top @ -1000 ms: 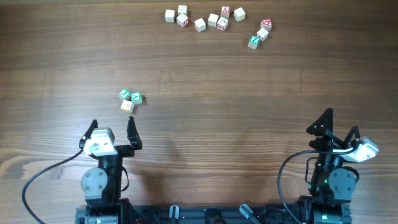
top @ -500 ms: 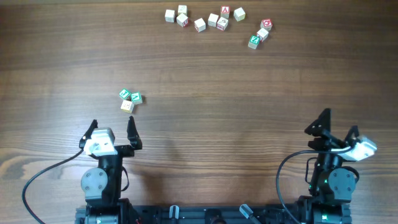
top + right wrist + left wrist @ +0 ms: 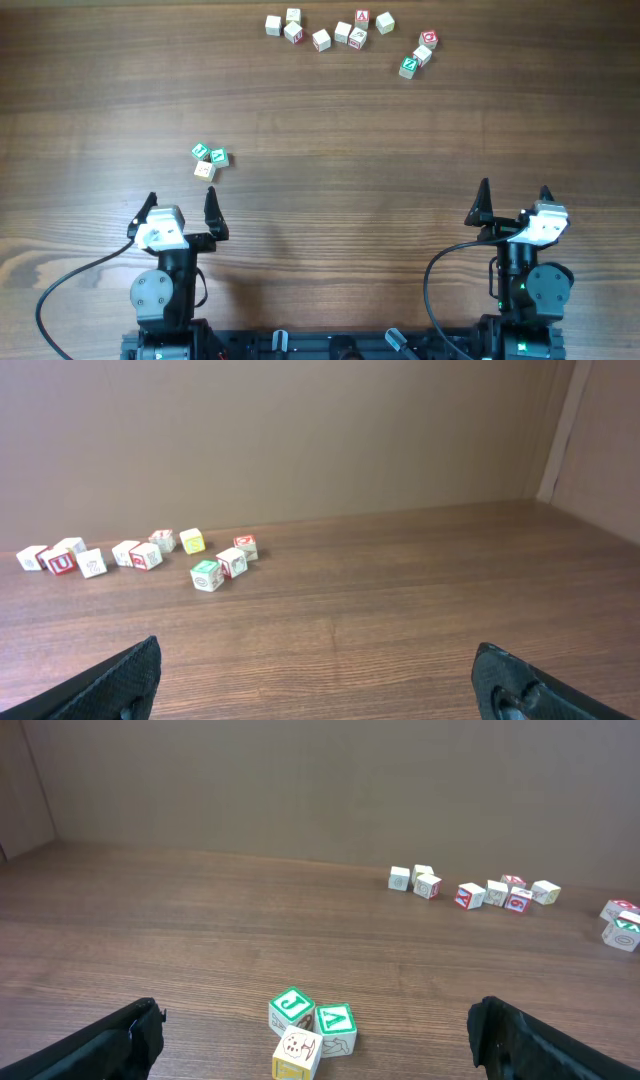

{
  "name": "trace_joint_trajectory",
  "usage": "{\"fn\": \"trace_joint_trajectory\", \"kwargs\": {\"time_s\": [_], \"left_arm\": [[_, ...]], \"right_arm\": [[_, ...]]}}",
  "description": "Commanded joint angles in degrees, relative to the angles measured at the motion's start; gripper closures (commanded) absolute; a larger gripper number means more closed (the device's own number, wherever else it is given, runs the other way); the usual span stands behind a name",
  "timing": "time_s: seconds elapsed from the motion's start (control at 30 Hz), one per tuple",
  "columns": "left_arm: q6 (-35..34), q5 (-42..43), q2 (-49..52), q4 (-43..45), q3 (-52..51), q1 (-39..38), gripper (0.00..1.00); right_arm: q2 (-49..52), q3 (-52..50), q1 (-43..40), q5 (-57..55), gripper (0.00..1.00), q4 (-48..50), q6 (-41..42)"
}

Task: Form a circle

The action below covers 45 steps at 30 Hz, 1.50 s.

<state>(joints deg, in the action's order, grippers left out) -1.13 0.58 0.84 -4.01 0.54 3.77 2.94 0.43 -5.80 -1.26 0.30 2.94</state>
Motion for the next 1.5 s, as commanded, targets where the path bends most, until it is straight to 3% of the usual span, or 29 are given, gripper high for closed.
{"fn": "trace_joint_trajectory", "kwargs": {"time_s": [0.0, 1.47], "left_arm": [[0.9, 1.1, -0.7, -0.3, -0.2, 0.4, 0.0], [0.9, 1.1, -0.5, -0.3, -0.2, 0.2, 0.0]], "right_arm": [[-2.5, -0.1, -0.2, 1.4, 0.0, 0.2, 0.4], [-2.7, -0.1, -0.2, 1.3, 0.0, 0.1, 0.1]]}}
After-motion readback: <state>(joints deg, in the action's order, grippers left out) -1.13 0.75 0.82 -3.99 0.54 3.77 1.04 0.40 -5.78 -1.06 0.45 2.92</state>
